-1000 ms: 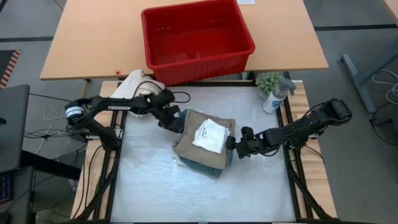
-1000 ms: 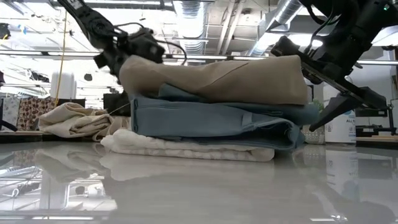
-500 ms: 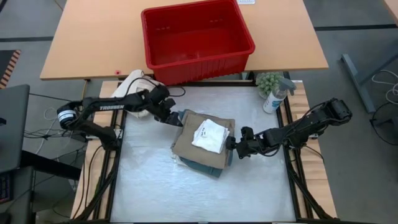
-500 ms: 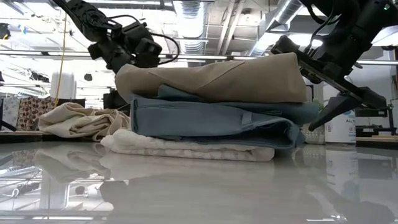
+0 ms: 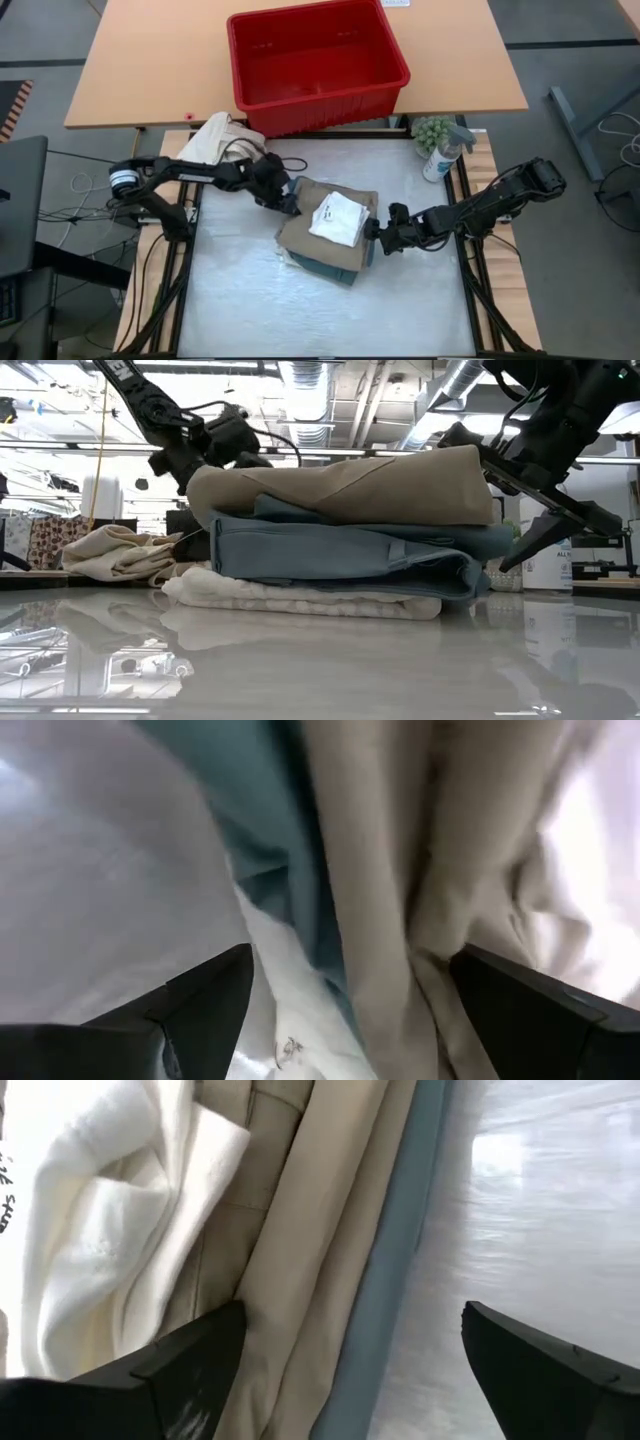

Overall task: Fold Laundry from Bin
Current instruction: Put the stack of folded clothes into the red organizer bin

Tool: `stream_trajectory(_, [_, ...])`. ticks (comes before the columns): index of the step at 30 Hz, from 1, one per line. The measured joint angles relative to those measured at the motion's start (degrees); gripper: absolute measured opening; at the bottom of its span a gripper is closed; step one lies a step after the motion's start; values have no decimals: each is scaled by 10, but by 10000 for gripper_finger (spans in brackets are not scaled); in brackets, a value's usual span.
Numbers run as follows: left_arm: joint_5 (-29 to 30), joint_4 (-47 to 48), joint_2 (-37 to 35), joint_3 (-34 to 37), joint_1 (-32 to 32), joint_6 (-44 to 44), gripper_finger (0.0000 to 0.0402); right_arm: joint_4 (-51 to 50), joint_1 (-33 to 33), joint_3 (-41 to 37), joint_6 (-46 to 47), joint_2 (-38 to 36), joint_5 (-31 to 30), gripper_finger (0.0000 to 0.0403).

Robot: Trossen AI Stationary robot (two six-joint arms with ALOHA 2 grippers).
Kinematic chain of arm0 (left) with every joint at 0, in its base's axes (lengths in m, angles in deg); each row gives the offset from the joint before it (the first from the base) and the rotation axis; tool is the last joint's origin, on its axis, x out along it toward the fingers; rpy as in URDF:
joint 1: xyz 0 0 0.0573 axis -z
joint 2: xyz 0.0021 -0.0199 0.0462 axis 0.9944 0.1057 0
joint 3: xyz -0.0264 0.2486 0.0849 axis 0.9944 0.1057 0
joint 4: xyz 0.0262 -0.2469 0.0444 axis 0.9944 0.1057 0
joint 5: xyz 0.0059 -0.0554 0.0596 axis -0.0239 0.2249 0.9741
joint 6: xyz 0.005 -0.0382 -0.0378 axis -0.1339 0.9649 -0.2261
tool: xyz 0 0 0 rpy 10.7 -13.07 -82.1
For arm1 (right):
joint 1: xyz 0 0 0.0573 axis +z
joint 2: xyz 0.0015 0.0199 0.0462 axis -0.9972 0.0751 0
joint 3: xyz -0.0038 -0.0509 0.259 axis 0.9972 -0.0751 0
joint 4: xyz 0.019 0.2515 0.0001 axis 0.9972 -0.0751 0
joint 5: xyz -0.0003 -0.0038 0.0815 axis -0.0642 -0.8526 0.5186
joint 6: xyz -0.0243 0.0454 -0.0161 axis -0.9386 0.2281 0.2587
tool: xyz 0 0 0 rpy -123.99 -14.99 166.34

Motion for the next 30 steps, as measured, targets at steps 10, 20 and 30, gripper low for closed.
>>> stream_trajectory(10, [-23, -93, 88, -1, 29, 74, 330, 59, 2, 0, 135, 97, 6, 389])
stream_trajectory(20, [-19, -105, 99, -1, 32, 111, 330, 225, -24, 3, 152, 202, -9, 389])
stream_trajectory(30, [-58, -201, 166, -1, 41, 168, 319, 312, -70, 3, 119, 246, 7, 380])
